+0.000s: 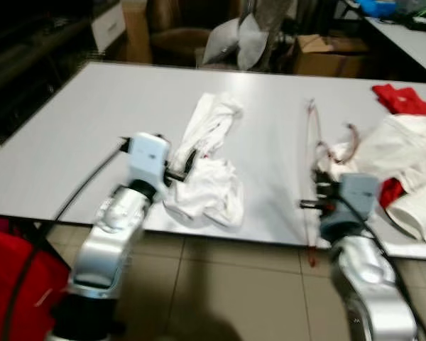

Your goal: Hang hanger

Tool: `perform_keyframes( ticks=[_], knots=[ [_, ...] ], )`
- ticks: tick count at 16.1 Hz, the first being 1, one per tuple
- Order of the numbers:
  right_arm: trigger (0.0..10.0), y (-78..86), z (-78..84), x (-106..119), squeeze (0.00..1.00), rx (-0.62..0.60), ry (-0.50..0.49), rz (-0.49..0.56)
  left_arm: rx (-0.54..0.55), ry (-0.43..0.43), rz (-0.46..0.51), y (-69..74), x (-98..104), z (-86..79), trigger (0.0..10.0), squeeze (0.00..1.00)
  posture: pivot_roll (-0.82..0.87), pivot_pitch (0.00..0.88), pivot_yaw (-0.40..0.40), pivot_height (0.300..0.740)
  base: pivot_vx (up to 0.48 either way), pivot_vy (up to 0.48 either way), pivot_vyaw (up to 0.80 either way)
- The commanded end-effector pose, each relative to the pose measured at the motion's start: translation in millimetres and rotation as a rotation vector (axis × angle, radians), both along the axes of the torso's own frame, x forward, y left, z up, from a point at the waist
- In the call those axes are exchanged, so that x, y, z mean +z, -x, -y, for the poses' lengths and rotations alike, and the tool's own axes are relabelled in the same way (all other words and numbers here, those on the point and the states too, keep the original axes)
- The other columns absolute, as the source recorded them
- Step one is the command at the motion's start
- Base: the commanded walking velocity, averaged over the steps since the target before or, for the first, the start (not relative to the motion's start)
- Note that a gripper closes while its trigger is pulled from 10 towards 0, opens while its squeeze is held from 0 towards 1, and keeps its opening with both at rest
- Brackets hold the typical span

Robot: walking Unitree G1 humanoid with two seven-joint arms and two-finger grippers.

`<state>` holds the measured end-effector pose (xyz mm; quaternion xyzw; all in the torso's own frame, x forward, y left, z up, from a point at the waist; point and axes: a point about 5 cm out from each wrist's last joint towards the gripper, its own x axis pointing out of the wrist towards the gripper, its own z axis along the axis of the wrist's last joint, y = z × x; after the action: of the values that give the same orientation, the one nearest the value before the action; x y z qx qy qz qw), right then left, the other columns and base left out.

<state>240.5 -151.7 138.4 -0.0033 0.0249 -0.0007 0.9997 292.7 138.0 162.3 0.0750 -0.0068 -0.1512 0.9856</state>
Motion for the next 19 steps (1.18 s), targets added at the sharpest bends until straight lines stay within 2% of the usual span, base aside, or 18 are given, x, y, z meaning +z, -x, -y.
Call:
perform_keyframes(
  ticks=[1,7,9,10,18,19],
  knots=[
    [10.0,-0.5,5.6,1.7,0.0,-0.017,0.015,0.013,-0.009,0.001,0.01,-0.8,1.7,4.0,10.0,0.0,0.01,0.023,0.003,0.74,0.307,0.0,0.0],
    [10.0,-1.3,3.1,0.6,0.0,-0.007,0.021,0.012,-0.006,-0.001,0.008,-1.0,0.8,2.3,10.0,0.0,0.01,0.021,0.007,0.74,0.306,0.0,0.0],
    [10.0,-0.7,3.4,0.4,0.0,0.001,0.013,0.01,-0.006,0.03,0.006,0.5,1.6,2.0,10.0,0.0,0.01,0.023,0.007,0.74,0.0,0.0,0.0],
    [10.0,-0.1,3.4,-1.8,0.0,0.009,0.011,-0.003,-0.024,0.012,0.002,2.3,-0.1,2.8,10.0,0.0,0.01,0.024,0.006,0.74,0.0,0.0,0.0],
    [10.0,1.4,1.7,-5.2,0.0,0.015,0.015,-0.017,-0.034,-0.002,0.008,5.2,-0.9,0.6,10.0,0.0,0.01,0.033,0.011,0.74,0.0,0.457,-0.74],
    [10.0,2.1,3.0,-4.7,0.0,0.008,0.014,-0.01,-0.039,-0.037,0.025,6.1,1.5,2.7,10.0,0.0,0.01,0.035,0.015,0.74,0.0,-0.48,0.0]
  ],
)
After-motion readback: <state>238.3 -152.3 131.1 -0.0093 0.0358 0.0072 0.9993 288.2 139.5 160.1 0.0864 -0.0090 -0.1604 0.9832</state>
